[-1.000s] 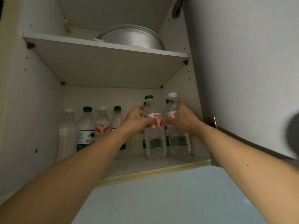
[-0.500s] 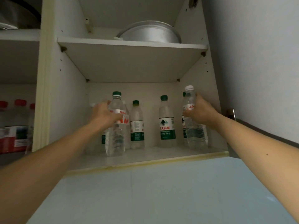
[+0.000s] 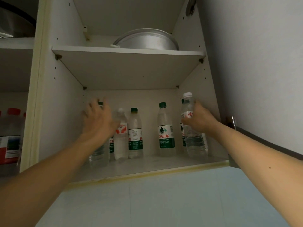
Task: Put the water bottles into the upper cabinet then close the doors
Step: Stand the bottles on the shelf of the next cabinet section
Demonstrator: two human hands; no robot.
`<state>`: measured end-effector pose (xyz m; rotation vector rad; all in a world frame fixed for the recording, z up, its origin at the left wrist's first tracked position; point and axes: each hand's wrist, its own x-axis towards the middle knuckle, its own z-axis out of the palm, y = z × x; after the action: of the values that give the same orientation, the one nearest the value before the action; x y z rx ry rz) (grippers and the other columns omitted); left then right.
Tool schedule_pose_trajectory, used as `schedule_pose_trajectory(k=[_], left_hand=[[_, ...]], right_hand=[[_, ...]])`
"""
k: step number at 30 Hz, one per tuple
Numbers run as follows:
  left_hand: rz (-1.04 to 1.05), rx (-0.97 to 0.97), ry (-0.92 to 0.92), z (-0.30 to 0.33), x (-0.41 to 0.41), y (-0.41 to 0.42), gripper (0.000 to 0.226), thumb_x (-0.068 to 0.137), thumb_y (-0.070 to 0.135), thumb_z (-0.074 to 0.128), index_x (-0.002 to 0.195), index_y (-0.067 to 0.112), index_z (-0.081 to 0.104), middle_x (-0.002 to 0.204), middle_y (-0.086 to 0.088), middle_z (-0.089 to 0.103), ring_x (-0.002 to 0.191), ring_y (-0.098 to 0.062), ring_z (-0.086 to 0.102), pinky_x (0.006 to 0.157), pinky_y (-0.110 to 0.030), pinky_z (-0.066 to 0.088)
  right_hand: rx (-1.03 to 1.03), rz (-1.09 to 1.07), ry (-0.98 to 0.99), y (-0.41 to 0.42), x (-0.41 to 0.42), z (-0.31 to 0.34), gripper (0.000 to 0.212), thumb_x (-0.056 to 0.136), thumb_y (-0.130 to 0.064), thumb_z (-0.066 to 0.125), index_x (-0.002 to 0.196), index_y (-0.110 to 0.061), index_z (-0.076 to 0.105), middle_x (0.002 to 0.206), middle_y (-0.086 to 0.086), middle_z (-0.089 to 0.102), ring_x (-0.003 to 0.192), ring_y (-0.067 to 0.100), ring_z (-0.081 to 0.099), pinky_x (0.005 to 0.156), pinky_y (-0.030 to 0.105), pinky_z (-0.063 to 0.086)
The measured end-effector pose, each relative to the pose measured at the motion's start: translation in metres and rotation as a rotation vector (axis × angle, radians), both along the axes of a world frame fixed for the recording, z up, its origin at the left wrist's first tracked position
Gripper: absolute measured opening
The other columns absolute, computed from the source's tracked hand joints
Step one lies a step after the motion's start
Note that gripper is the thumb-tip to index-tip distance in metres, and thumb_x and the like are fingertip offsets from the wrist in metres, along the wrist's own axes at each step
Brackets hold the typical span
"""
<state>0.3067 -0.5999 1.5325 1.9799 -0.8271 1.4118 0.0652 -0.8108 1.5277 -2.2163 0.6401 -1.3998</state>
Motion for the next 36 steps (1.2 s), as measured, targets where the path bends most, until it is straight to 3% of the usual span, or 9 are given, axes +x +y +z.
schedule_pose_trajectory(k=[3,9,14,18,24,28,31,34,36], left_hand=[[-0.220,0.113,-0.160,0.003,-0.028,-0.039,0.082,0.081,0.038,0.079,0.147,0.018,0.035,0.149,-0.016,0.028,0.133,-0.037,0.037,0.103,-0.049,0.042],[-0.631,0.284,0.503,0.009,-0.053,-0.125,0.110,0.080,0.046,0.081,0.159,0.027,0.007,0.161,-0.015,0.026,0.141,-0.034,0.040,0.111,-0.051,0.042],[-0.848,0.288,0.750,0.011,-0.053,-0.158,0.128,0.078,0.030,0.086,0.158,0.028,-0.014,0.153,-0.015,0.041,0.128,-0.034,0.054,0.100,-0.051,0.052],[-0.848,0.285,0.643,0.003,-0.048,-0.170,0.130,0.077,0.020,0.086,0.158,0.028,-0.014,0.147,-0.013,0.049,0.123,-0.030,0.057,0.102,-0.046,0.050],[-0.717,0.325,0.470,0.003,-0.032,-0.164,0.137,0.077,0.032,0.087,0.151,0.043,-0.028,0.139,-0.015,0.047,0.119,-0.033,0.056,0.101,-0.050,0.051],[-0.476,0.370,0.226,0.002,-0.016,-0.161,0.129,0.076,0.054,0.080,0.148,0.049,-0.027,0.135,-0.016,0.049,0.125,-0.036,0.041,0.103,-0.049,0.038],[-0.352,0.400,0.109,0.001,-0.004,-0.158,0.122,0.078,0.059,0.074,0.150,0.047,-0.024,0.136,-0.017,0.047,0.127,-0.036,0.037,0.102,-0.048,0.030],[-0.271,0.400,0.109,-0.001,0.005,-0.155,0.122,0.079,0.065,0.071,0.152,0.043,-0.024,0.143,-0.020,0.042,0.135,-0.039,0.033,0.107,-0.051,0.026],[-0.231,0.385,0.122,-0.001,0.010,-0.153,0.122,0.079,0.068,0.068,0.153,0.040,-0.025,0.149,-0.020,0.037,0.141,-0.039,0.028,0.110,-0.054,0.023]], right_hand=[[-0.010,0.000,0.003,-0.003,0.001,-0.001,0.059,0.088,-0.017,0.074,0.136,-0.013,0.040,0.123,0.011,0.059,0.101,0.024,0.062,0.070,0.028,0.047],[-0.003,0.025,-0.011,-0.006,0.005,-0.002,0.064,0.089,-0.017,0.073,0.141,-0.015,0.036,0.128,0.012,0.057,0.108,0.027,0.062,0.079,0.033,0.047],[-0.022,0.027,-0.021,-0.008,0.004,-0.001,0.068,0.089,-0.017,0.073,0.145,-0.014,0.034,0.129,0.012,0.056,0.111,0.027,0.060,0.081,0.034,0.048],[-0.062,0.010,-0.051,-0.007,0.004,-0.004,0.060,0.088,-0.020,0.074,0.137,-0.018,0.040,0.123,0.009,0.058,0.108,0.028,0.060,0.092,0.047,0.054],[-0.055,0.124,-0.198,-0.008,0.013,-0.004,0.056,0.084,-0.019,0.078,0.130,-0.025,0.047,0.108,-0.003,0.062,0.093,0.017,0.065,0.075,0.035,0.055],[-0.099,0.235,-0.201,-0.002,0.032,0.003,0.056,0.084,-0.021,0.079,0.118,-0.040,0.038,0.098,-0.017,0.056,0.088,0.007,0.064,0.064,0.022,0.050],[-0.115,0.249,-0.169,0.004,0.051,0.009,0.058,0.084,-0.022,0.080,0.128,-0.032,0.043,0.097,-0.017,0.055,0.087,0.009,0.064,0.072,0.029,0.057],[-0.115,0.234,-0.123,0.002,0.069,0.011,0.067,0.085,-0.021,0.079,0.141,-0.020,0.042,0.091,-0.020,0.047,0.080,0.003,0.057,0.066,0.021,0.049],[-0.077,0.230,-0.084,0.000,0.079,0.011,0.072,0.085,-0.018,0.078,0.145,-0.017,0.038,0.102,-0.009,0.051,0.086,0.009,0.056,0.067,0.022,0.047]])
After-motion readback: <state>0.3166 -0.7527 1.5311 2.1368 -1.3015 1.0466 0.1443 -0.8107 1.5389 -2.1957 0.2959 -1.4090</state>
